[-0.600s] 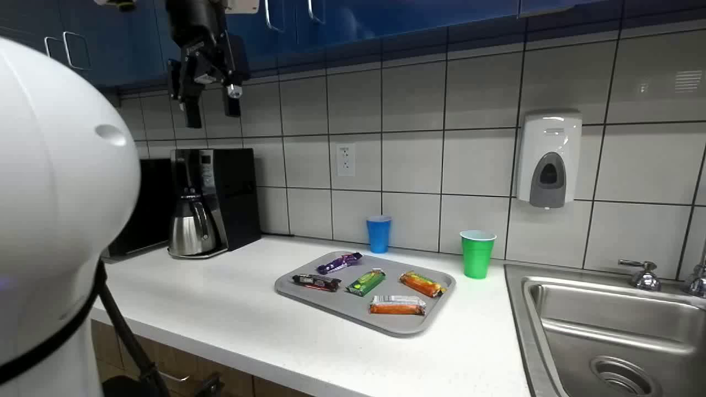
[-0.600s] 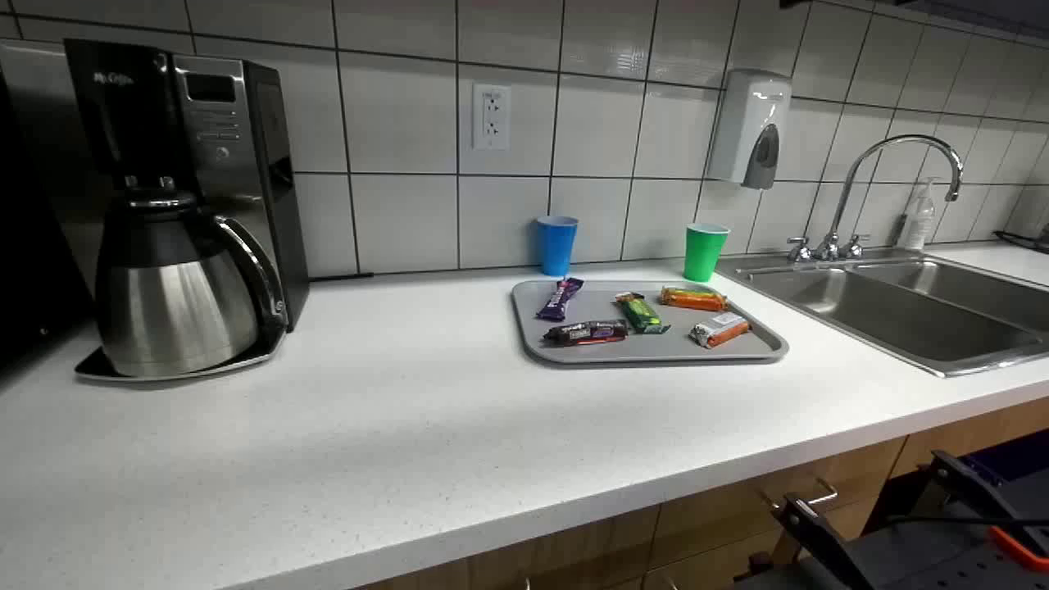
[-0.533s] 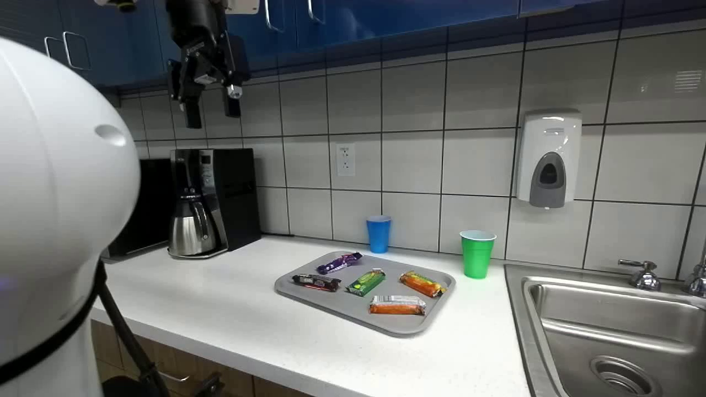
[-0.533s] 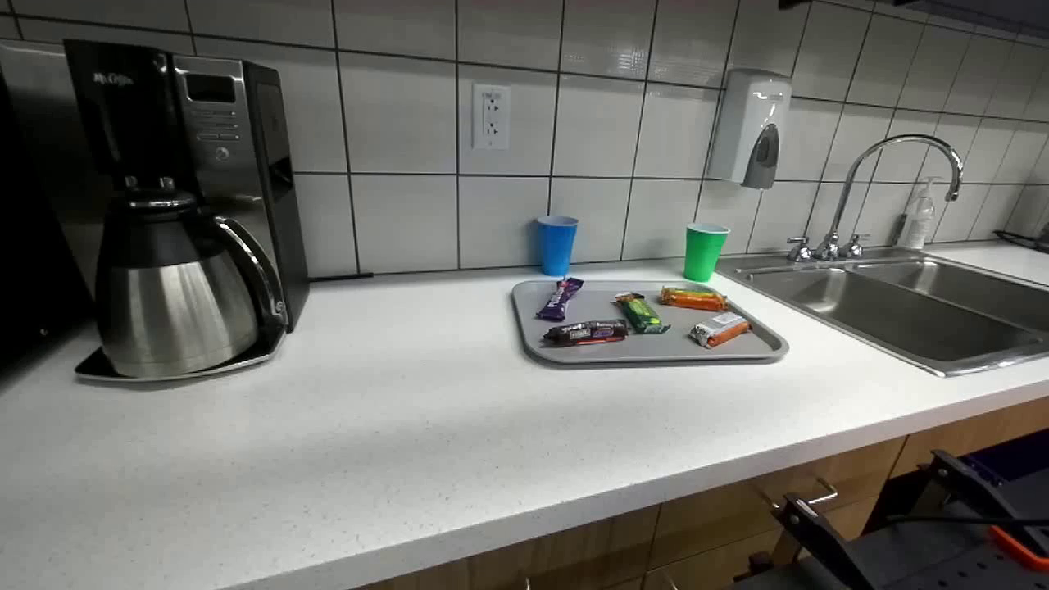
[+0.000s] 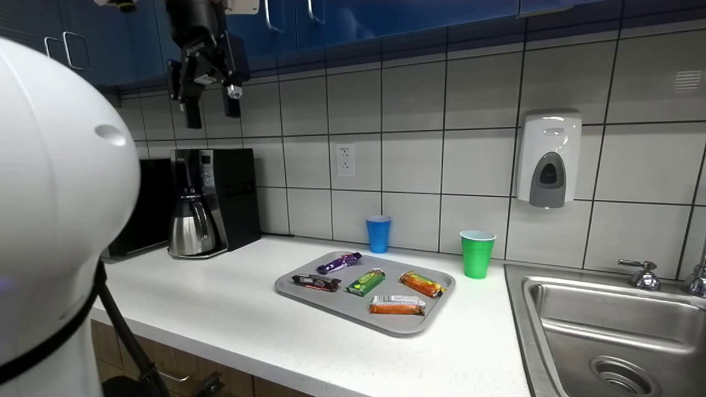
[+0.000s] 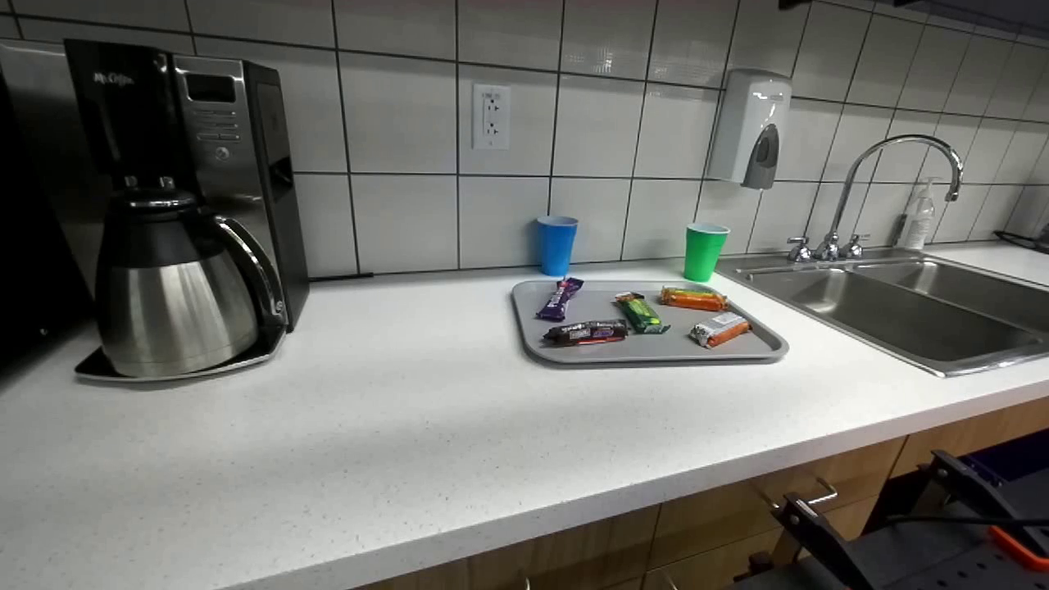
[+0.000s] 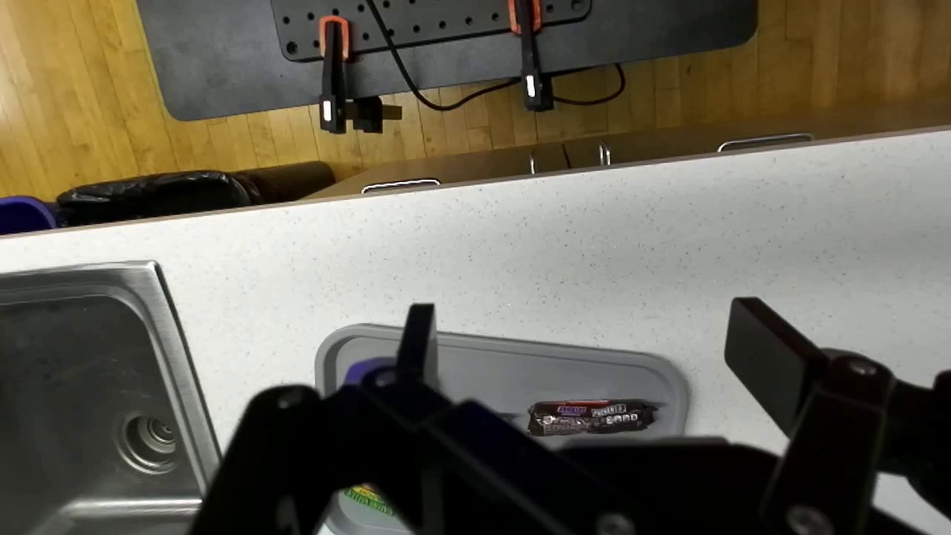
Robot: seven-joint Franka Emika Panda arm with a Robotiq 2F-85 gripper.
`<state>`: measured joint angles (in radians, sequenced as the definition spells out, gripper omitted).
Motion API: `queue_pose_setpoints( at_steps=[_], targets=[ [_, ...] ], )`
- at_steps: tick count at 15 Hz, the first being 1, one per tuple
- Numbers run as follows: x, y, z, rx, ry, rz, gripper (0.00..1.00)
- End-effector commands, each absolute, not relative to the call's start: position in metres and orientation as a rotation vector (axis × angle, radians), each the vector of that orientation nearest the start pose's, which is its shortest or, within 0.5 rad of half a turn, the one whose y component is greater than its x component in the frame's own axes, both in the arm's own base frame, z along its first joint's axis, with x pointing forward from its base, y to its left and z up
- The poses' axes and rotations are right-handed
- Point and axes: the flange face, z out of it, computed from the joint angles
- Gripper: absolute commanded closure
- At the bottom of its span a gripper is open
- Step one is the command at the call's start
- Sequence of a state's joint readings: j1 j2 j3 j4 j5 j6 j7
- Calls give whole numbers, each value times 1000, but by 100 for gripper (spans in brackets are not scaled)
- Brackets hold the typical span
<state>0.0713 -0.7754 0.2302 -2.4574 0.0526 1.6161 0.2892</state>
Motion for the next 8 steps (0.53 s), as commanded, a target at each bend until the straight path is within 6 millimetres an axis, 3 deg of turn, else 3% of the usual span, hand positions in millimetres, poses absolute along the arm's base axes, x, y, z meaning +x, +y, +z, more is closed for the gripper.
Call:
queue_pose_setpoints(
  at_steps=[1, 8],
  targets=[
    [298, 113, 530, -3288, 150, 72, 0],
    [314, 121, 498, -3301, 416, 17, 0]
  ],
)
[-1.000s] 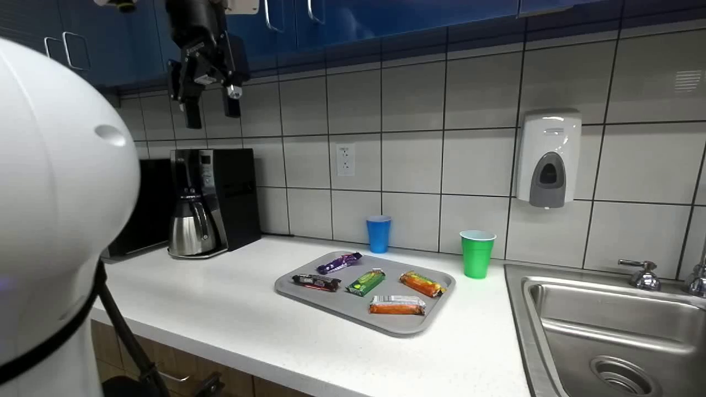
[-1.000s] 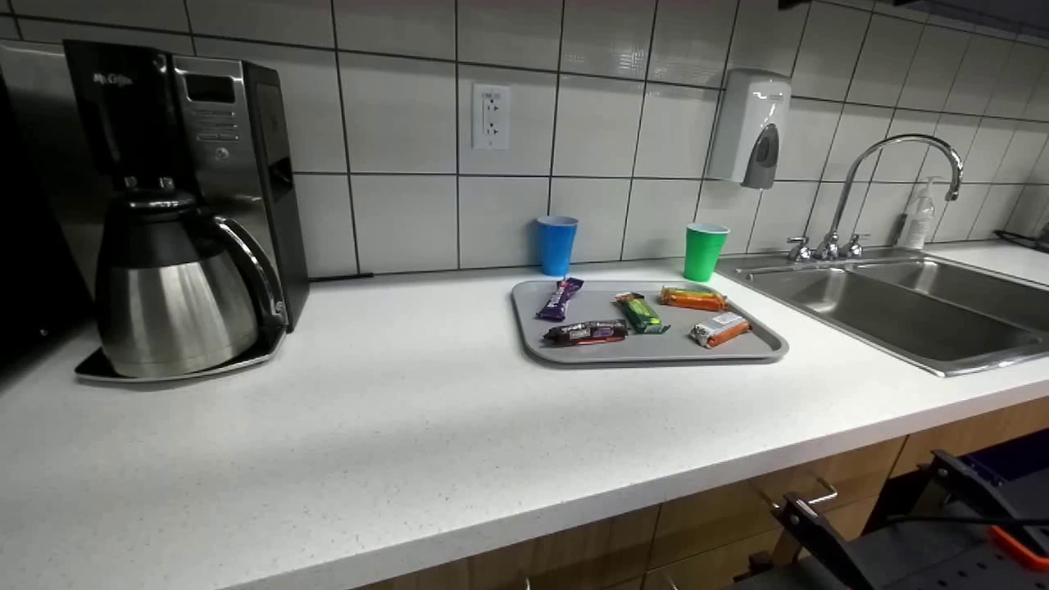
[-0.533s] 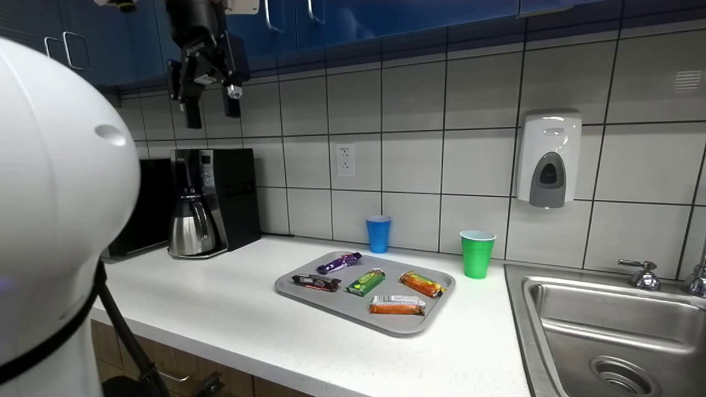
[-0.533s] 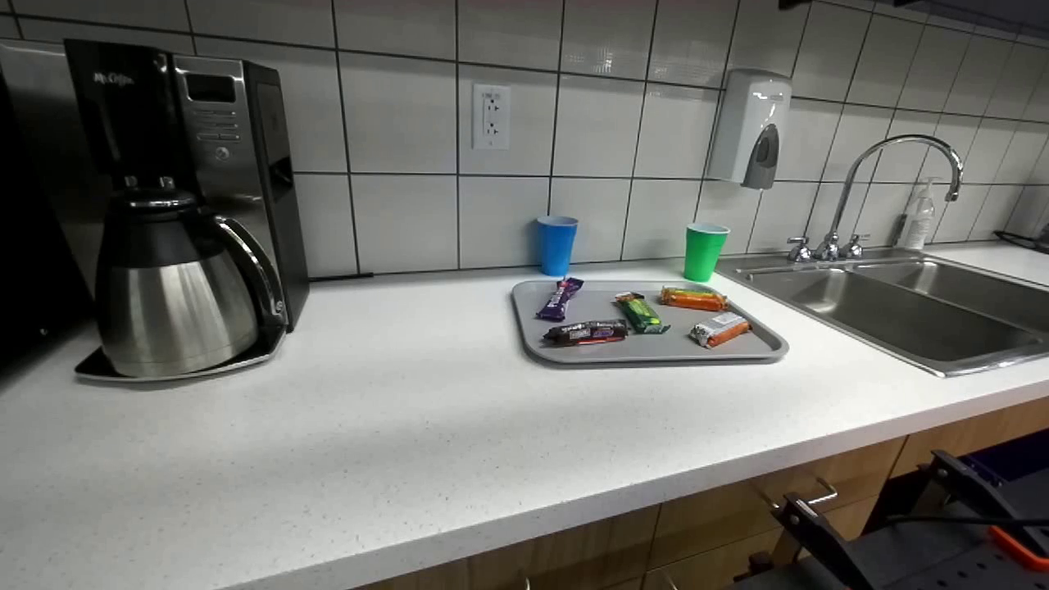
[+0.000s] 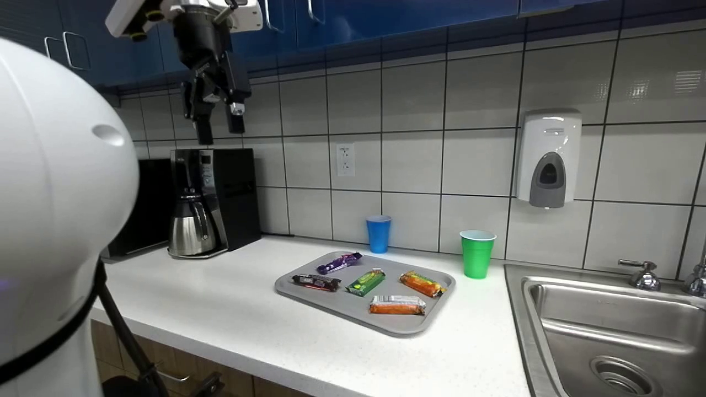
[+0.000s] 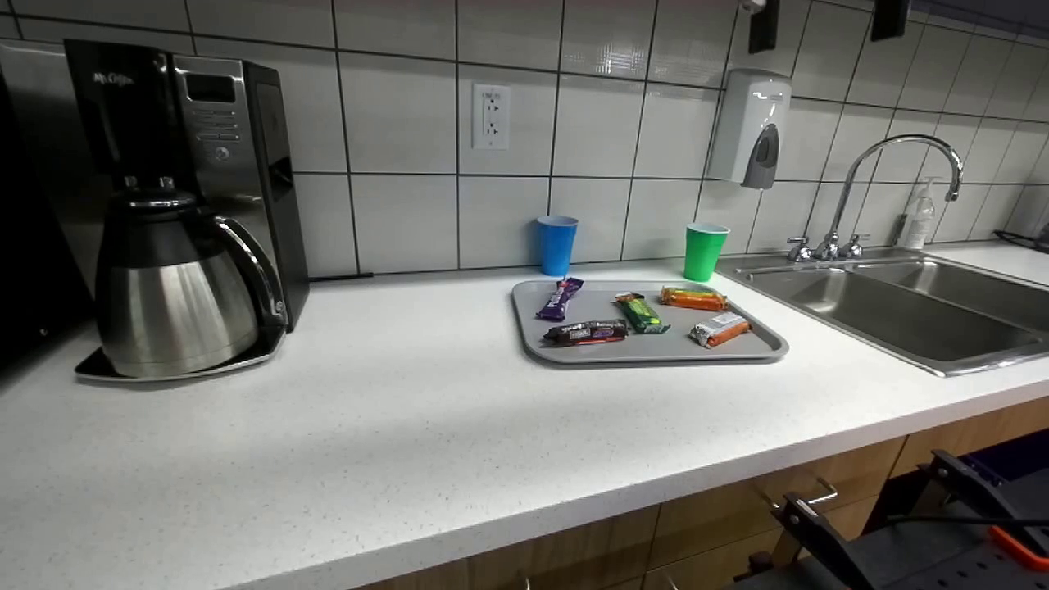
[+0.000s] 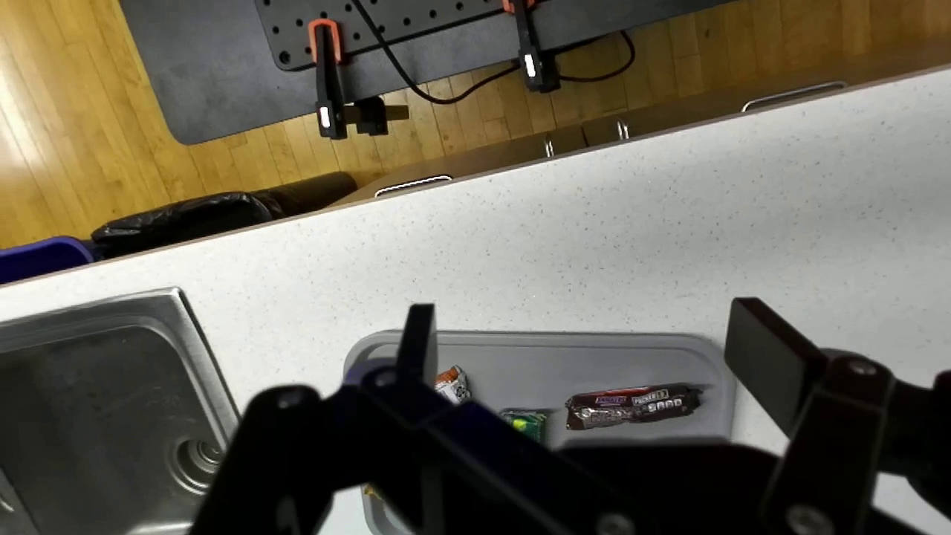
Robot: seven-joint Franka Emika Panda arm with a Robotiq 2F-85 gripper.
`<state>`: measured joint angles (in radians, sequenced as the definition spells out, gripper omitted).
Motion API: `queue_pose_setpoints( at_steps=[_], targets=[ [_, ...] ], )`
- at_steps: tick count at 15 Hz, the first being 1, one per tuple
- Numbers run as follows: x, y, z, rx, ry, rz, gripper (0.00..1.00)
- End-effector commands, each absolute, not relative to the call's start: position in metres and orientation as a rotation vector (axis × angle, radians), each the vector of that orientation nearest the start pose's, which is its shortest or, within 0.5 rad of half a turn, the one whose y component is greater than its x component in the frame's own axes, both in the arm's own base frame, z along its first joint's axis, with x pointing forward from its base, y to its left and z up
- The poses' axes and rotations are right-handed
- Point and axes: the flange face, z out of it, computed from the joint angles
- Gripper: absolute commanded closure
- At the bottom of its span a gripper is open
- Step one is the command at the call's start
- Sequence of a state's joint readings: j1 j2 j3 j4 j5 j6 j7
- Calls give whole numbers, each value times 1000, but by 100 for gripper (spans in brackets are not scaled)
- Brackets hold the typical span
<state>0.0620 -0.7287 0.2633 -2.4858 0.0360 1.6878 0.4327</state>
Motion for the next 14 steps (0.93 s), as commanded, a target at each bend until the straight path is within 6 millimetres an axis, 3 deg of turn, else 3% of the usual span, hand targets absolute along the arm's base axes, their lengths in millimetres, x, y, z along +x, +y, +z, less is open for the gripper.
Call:
queue_pose_setpoints(
  at_steps=[1, 14],
  targets=[
    [316, 122, 492, -3296, 438, 15, 0],
    [357, 108, 418, -3243, 600, -31, 0]
  ],
)
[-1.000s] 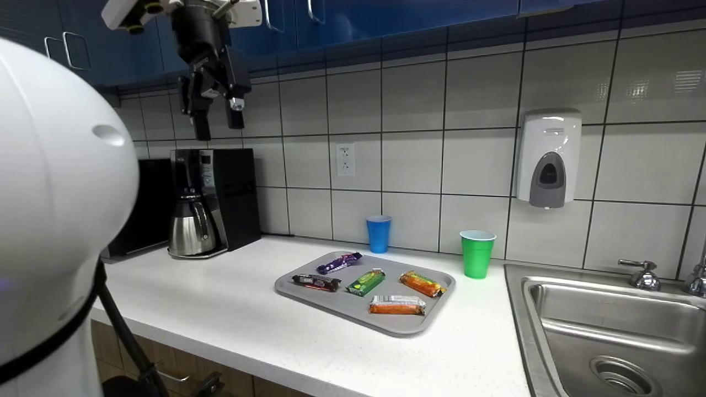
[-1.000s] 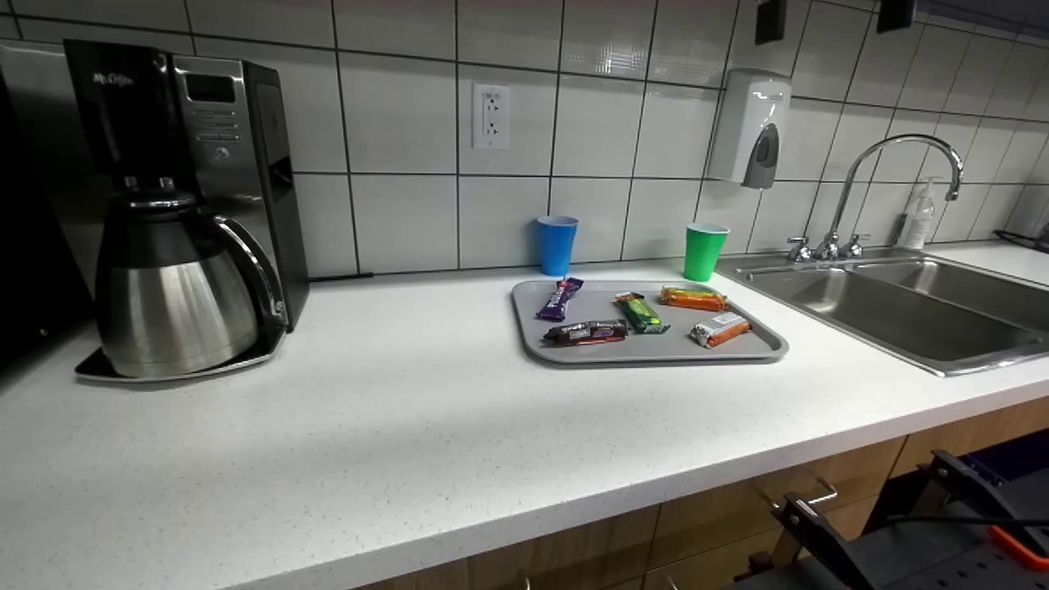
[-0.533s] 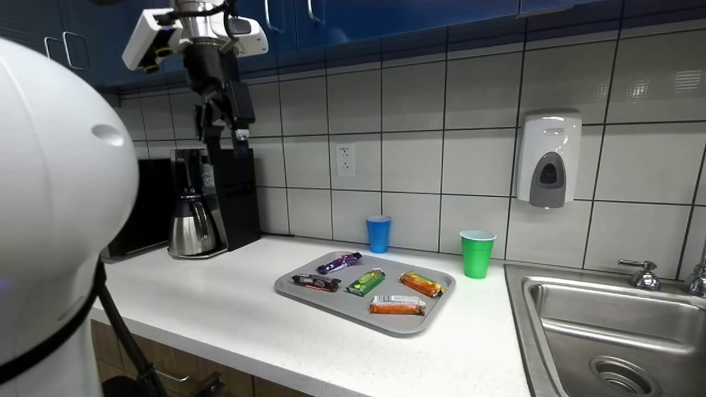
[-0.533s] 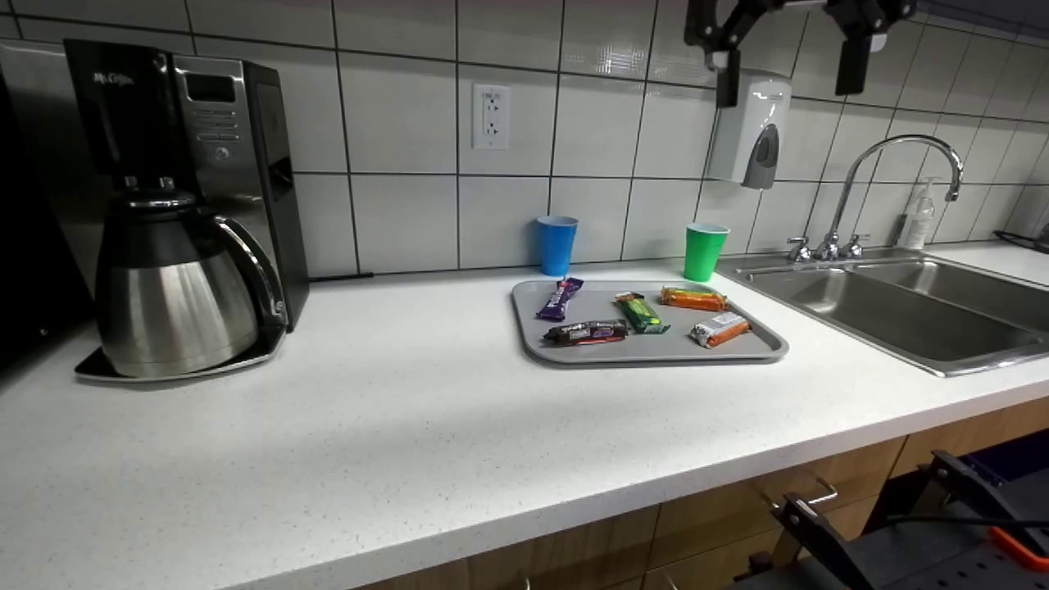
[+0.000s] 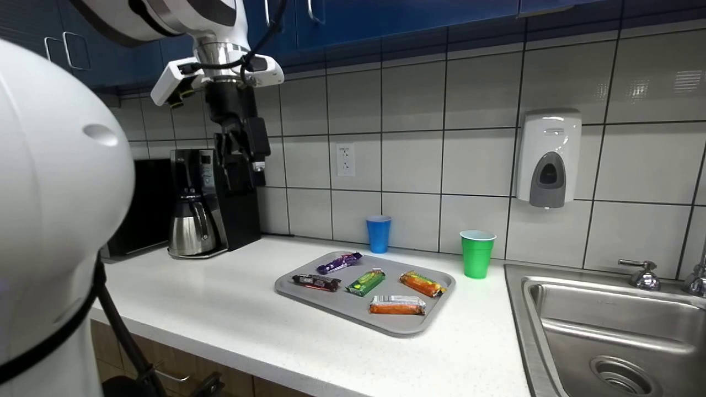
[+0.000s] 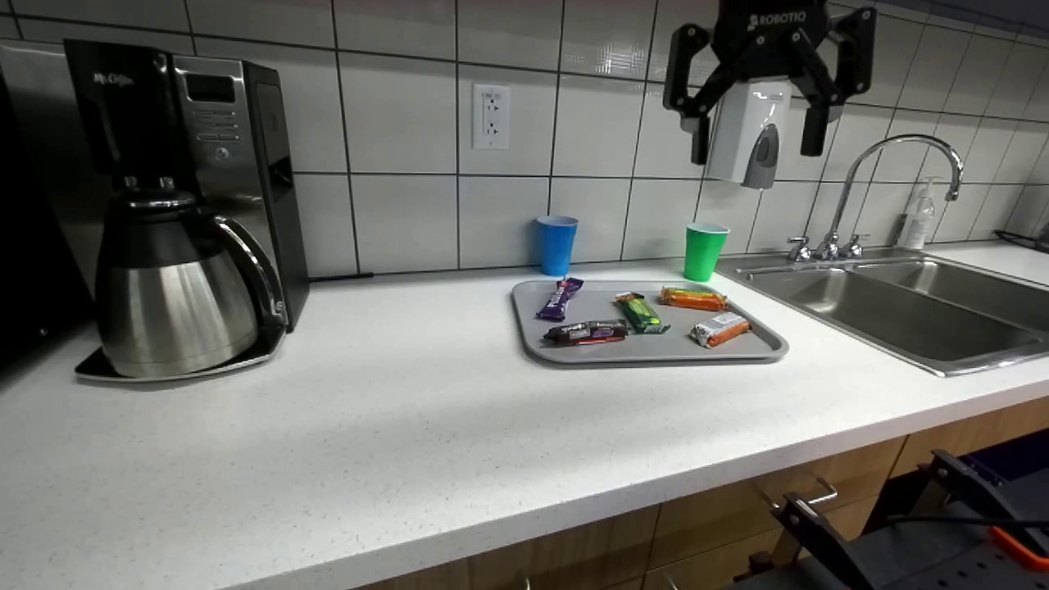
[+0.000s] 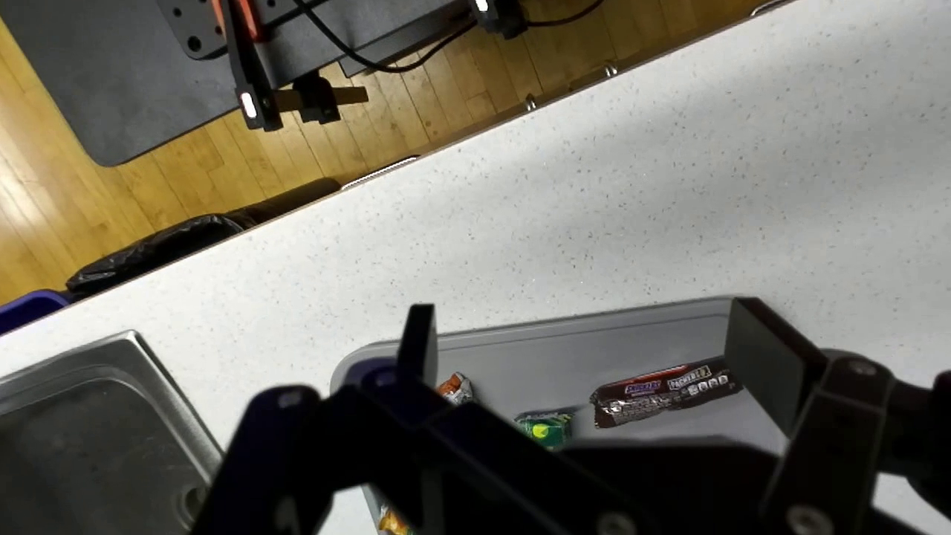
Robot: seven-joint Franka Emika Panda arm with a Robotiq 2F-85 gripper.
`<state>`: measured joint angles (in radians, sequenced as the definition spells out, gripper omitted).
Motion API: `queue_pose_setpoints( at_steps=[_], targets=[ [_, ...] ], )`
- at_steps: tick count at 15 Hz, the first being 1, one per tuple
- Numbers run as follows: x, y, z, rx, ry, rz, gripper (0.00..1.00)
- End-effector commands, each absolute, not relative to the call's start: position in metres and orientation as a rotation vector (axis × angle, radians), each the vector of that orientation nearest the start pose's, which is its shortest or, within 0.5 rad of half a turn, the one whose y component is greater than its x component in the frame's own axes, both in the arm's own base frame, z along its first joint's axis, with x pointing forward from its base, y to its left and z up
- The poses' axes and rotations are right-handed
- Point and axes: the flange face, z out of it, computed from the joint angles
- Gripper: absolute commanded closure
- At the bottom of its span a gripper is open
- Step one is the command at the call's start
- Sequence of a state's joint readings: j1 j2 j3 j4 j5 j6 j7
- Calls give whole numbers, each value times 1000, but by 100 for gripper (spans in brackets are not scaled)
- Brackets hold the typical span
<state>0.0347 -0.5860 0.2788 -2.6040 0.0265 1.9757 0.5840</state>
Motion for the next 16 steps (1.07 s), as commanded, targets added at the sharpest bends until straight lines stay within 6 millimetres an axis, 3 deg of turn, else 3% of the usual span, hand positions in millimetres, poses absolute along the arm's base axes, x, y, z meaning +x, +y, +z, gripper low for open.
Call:
queue_pose_setpoints(
  at_steps=[1, 16],
  targets=[
    [362, 107, 413, -3240, 605, -32, 0],
    [445, 95, 328, -3209, 697, -71, 0]
  ],
)
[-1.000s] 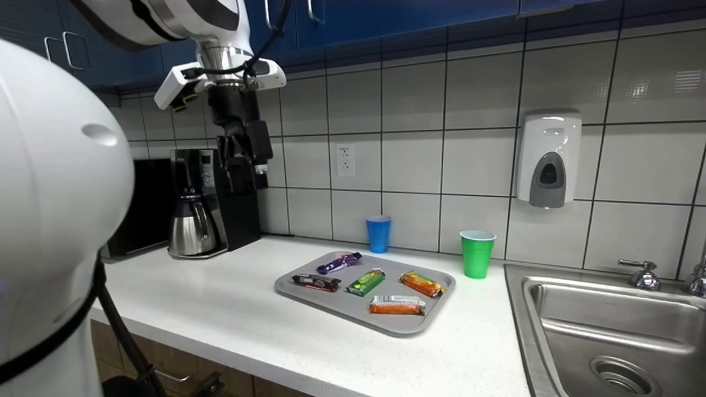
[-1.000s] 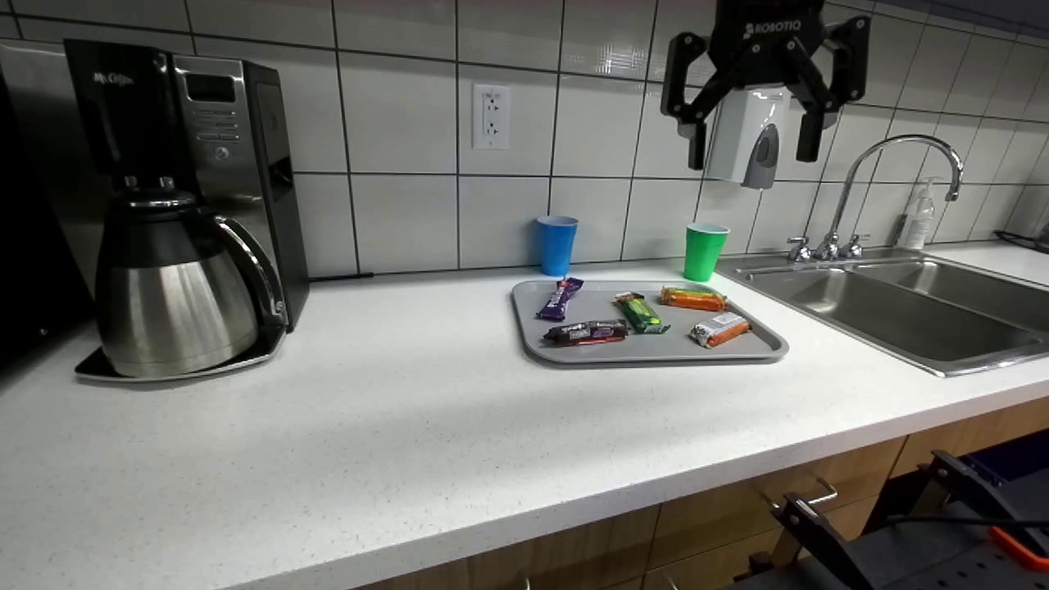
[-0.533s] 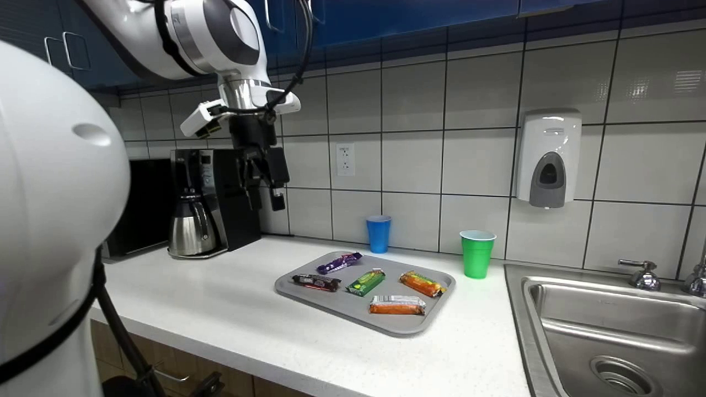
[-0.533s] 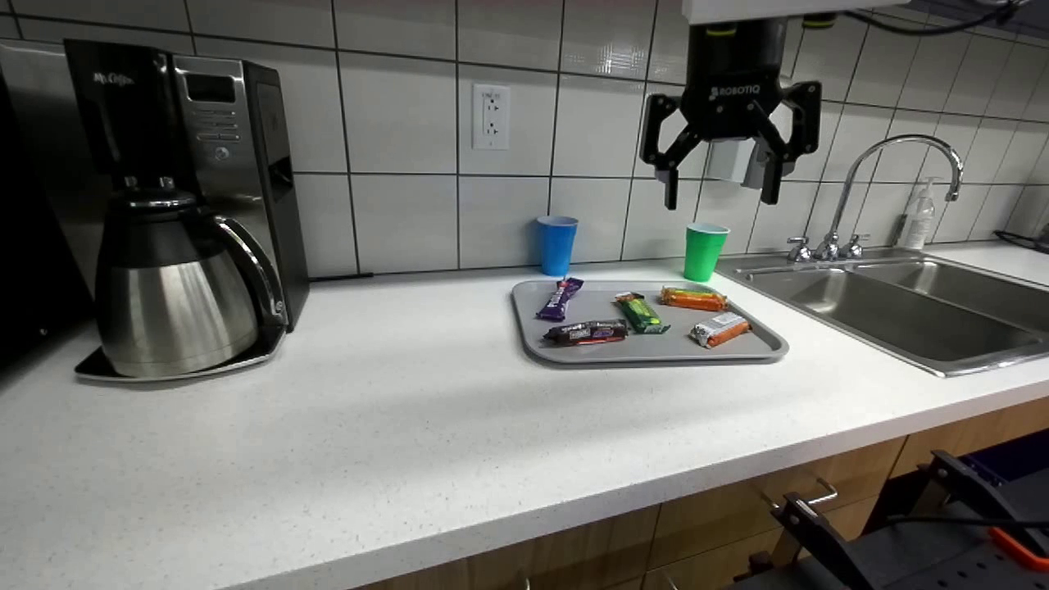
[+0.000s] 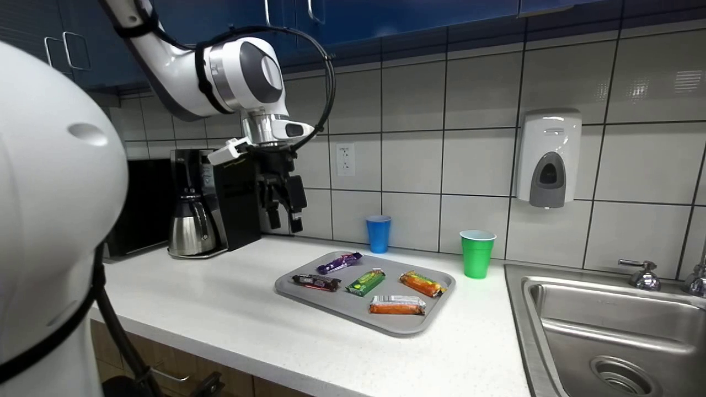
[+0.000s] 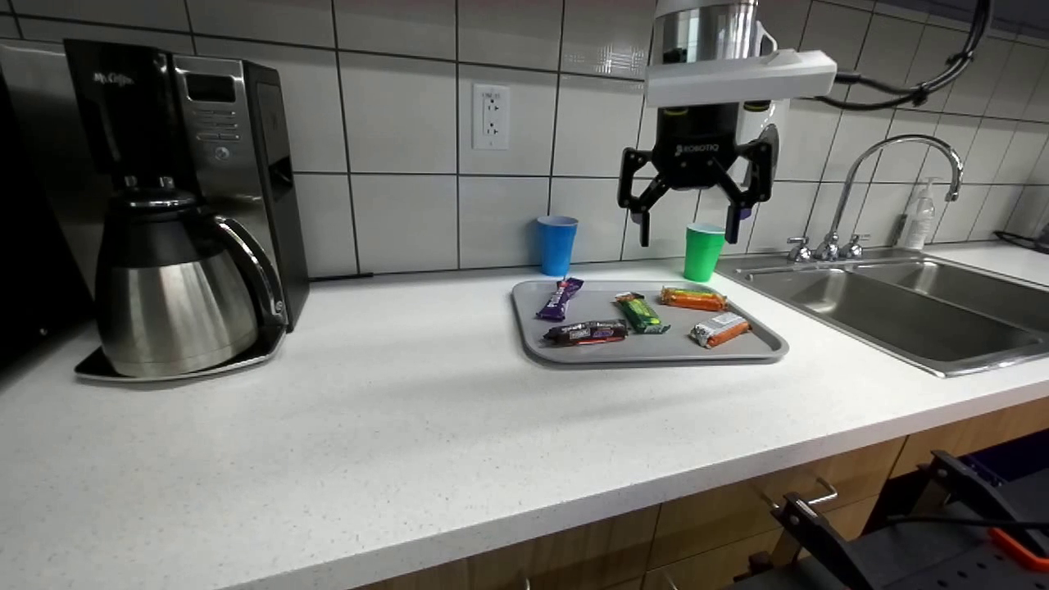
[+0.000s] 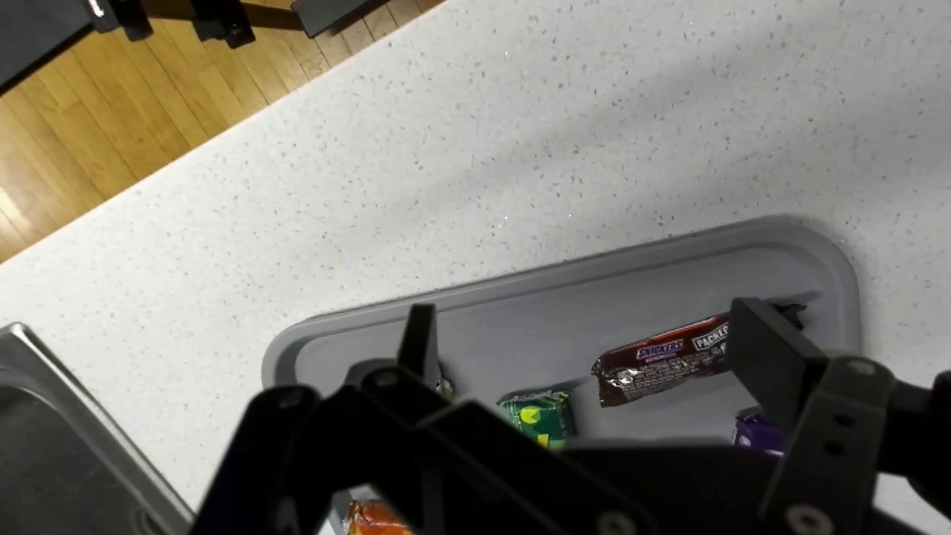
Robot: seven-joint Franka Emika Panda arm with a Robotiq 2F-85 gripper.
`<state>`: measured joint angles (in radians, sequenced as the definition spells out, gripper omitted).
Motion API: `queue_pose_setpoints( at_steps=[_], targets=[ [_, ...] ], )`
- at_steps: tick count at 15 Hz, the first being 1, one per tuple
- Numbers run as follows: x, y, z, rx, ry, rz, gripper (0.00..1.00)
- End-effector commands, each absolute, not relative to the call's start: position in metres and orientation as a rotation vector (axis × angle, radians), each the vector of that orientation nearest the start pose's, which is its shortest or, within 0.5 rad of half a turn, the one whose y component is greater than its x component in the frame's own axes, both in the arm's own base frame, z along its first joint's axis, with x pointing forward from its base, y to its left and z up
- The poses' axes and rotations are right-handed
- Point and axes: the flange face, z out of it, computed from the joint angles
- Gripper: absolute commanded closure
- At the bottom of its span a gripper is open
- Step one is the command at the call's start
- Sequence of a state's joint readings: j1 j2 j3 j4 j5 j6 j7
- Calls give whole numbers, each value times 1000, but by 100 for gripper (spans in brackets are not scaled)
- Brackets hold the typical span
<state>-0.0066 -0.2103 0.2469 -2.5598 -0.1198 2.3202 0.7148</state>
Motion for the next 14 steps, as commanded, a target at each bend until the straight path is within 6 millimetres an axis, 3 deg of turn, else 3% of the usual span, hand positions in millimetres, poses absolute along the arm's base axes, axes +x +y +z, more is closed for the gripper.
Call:
queue_pose_setpoints(
  at_steps=[1, 8, 14],
  targets=[
    [451, 94, 325, -3207, 714, -78, 0],
    [493, 83, 298, -3171, 828, -69, 0],
    [529, 90, 285, -3141, 897, -59, 0]
  ],
)
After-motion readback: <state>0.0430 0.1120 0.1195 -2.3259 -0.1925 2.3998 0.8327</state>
